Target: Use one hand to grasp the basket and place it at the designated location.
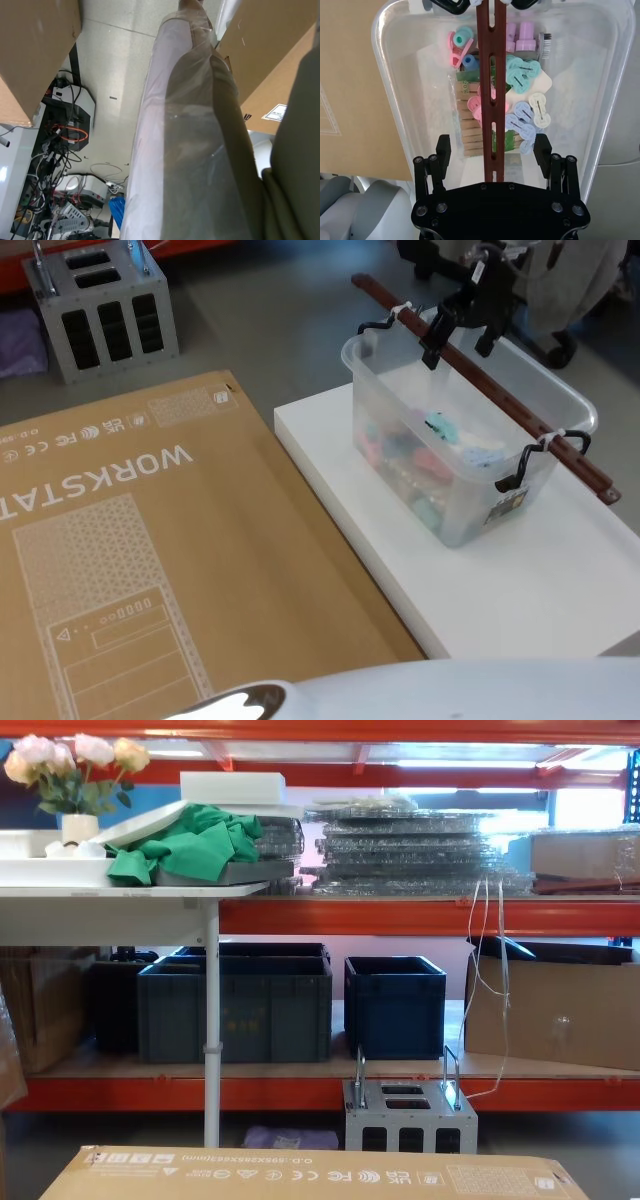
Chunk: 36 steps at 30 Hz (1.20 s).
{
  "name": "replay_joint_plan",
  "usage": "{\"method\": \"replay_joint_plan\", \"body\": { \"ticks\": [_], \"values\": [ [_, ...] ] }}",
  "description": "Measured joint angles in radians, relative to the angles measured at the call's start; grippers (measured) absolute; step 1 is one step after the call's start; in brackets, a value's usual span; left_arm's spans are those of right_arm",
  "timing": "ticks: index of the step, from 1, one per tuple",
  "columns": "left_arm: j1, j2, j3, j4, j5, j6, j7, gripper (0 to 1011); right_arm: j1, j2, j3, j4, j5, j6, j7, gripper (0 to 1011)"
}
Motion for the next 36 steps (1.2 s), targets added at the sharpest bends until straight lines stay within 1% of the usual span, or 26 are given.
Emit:
{"method": "replay_joint_plan", "body": {
  "ticks": [8,13,26,36],
  "values": [
    [0.000,0.000,0.000,0.000,0.000,0.000,0.000,0,0.011,0.022,0.018,-0.029,-0.008,0.013,-0.005,1001],
    [0.000,0.000,0.000,0.000,0.000,0.000,0.000,0,0.017,0.051,0.036,-0.071,-0.012,0.033,-0.010,1002],
    [0.000,0.000,0.000,0.000,0.000,0.000,0.000,0,0.018,0.084,0.068,-0.122,-0.020,0.052,-0.014,1002],
    [0.000,0.000,0.000,0.000,0.000,0.000,0.000,0,0.022,0.118,0.106,-0.157,-0.016,0.068,-0.014,1002]
  ]
}}
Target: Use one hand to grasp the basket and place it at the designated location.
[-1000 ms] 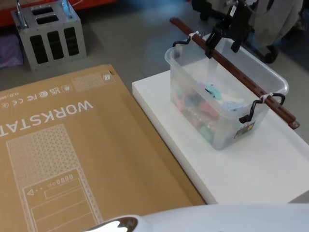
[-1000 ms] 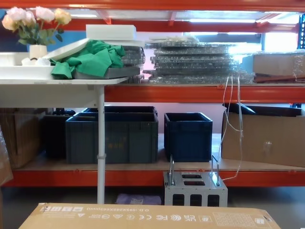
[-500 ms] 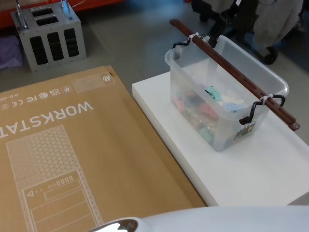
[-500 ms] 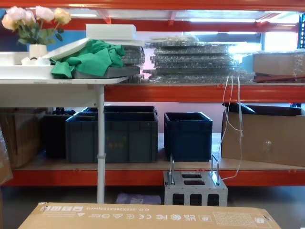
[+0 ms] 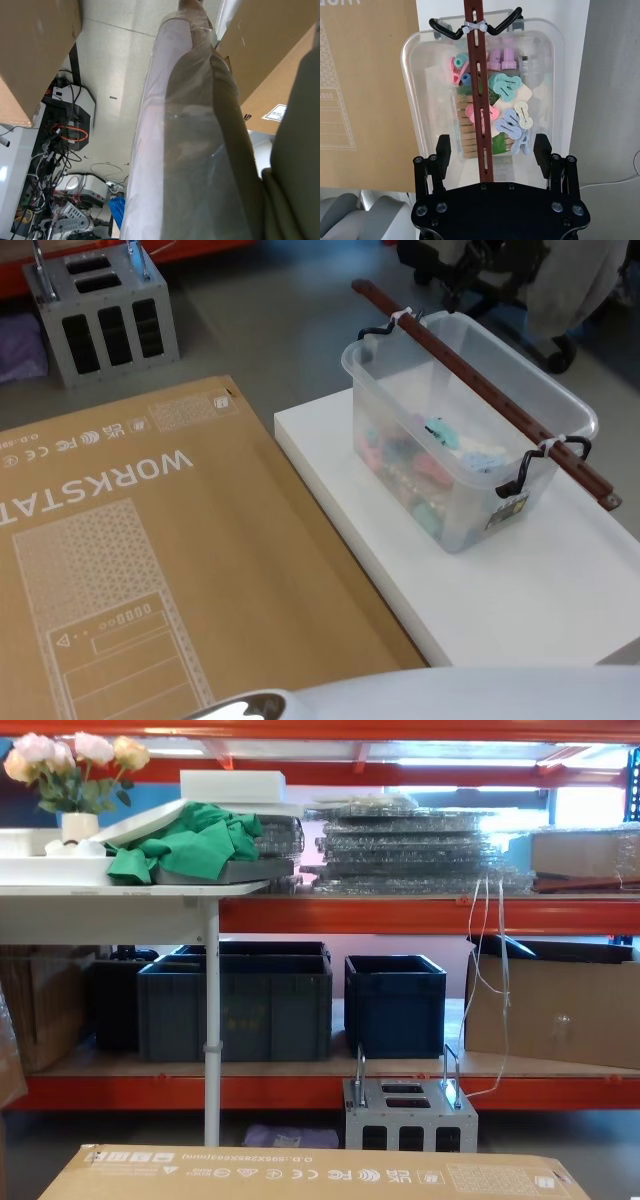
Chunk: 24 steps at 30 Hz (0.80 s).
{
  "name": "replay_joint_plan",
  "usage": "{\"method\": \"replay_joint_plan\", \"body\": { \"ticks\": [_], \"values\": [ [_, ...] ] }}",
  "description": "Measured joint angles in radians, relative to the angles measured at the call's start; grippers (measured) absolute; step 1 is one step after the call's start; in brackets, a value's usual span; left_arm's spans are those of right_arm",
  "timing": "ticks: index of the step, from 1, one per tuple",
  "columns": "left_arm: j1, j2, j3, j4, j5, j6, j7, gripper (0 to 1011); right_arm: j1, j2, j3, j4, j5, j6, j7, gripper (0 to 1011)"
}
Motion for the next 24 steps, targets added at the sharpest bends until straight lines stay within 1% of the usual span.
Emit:
{"method": "replay_joint_plan", "body": {
  "ticks": [13,24],
  "values": [
    [0.000,0.000,0.000,0.000,0.000,0.000,0.000,0,-0.005,0.011,0.026,-0.009,0.000,0.006,0.001,1001],
    [0.000,0.000,0.000,0.000,0.000,0.000,0.000,0,-0.005,0.010,0.025,-0.008,0.000,0.006,0.001,1001]
  ]
}}
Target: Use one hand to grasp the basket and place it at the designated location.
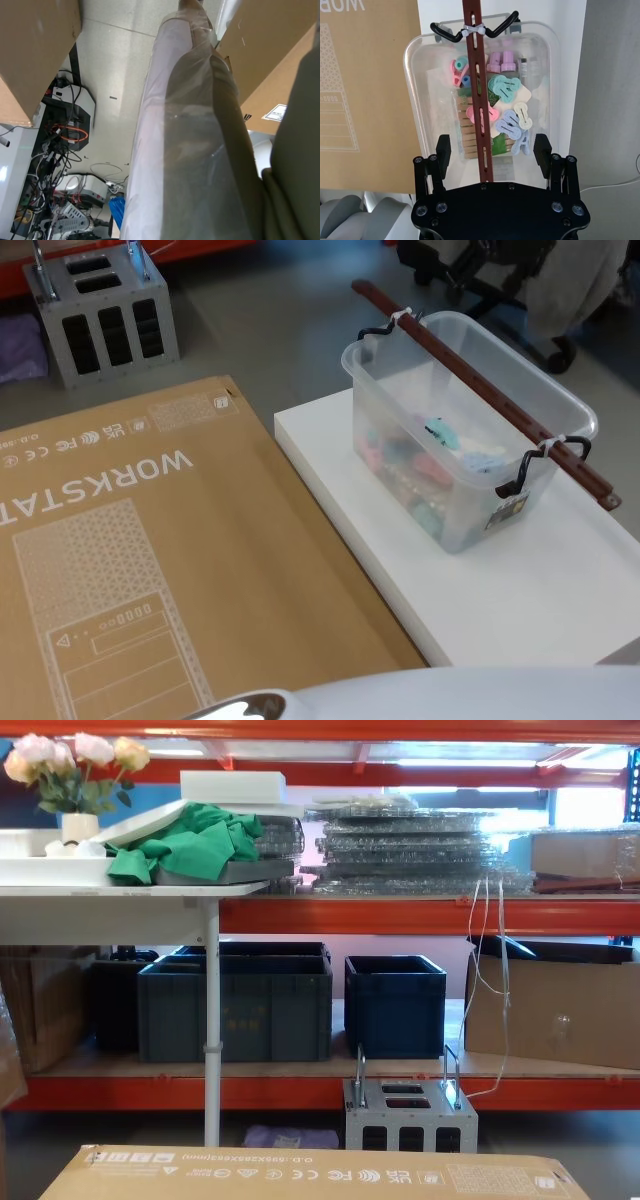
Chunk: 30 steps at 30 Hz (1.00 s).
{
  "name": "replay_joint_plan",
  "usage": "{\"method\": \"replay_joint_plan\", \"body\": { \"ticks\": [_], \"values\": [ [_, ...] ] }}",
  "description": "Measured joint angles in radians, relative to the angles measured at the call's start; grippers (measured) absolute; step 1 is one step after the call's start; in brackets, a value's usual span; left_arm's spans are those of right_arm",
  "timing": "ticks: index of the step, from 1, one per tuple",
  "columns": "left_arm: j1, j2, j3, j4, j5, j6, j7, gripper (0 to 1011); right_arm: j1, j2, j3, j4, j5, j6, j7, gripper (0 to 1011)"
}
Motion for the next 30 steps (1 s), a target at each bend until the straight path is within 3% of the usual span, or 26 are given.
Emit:
{"method": "replay_joint_plan", "body": {
  "ticks": [30],
  "values": [
    [0.000,0.000,0.000,0.000,0.000,0.000,0.000,0,0.000,0.000,-0.002,0.000,0.001,-0.001,0.000,1001]
  ]
}}
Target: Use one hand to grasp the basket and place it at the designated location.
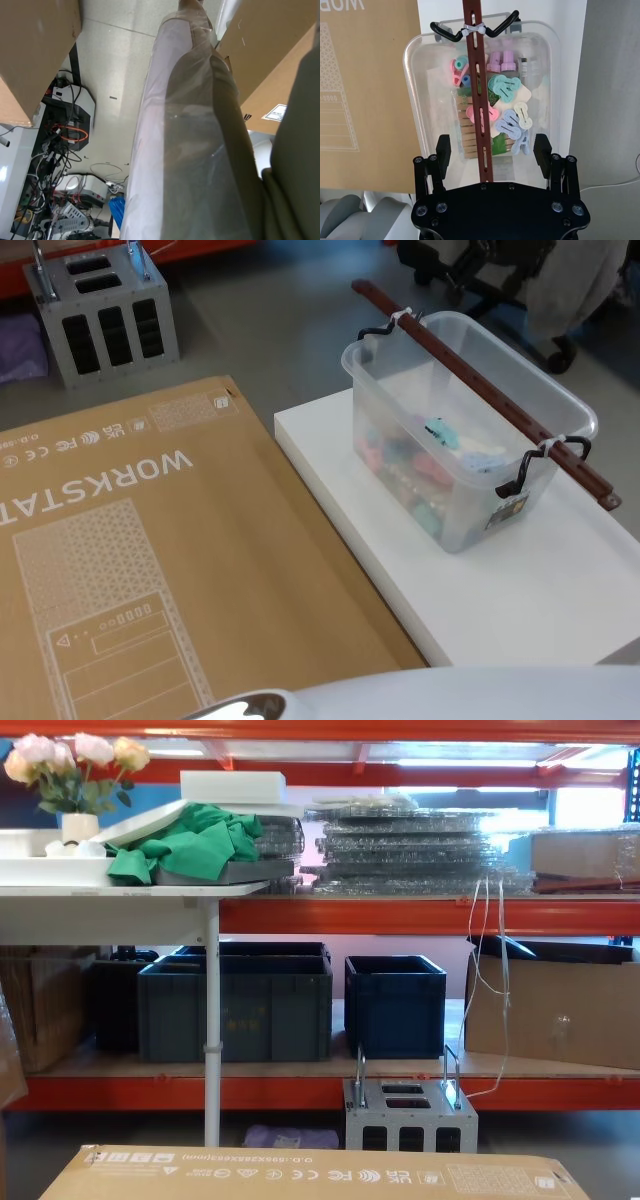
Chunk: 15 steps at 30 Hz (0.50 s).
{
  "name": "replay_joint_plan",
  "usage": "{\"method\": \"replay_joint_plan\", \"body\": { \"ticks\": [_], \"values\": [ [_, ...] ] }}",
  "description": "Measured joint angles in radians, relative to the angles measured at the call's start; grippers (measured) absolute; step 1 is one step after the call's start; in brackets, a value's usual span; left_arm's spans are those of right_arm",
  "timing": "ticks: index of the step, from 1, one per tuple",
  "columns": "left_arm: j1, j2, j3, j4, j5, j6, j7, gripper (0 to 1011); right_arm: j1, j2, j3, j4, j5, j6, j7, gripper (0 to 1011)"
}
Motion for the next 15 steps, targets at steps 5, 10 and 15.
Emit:
{"method": "replay_joint_plan", "body": {
  "ticks": [5,10,15],
  "values": [
    [0.000,0.000,0.000,0.000,0.000,0.000,0.000,0,0.000,0.000,0.000,0.000,0.000,0.000,0.000,1001],
    [0.000,0.000,0.000,0.000,0.000,0.000,0.000,0,0.000,0.000,0.000,0.000,0.000,0.000,0.000,1002],
    [0.000,0.000,0.000,0.000,0.000,0.000,0.000,0,0.000,0.000,0.000,0.000,0.000,0.000,0.000,1001]
  ]
}}
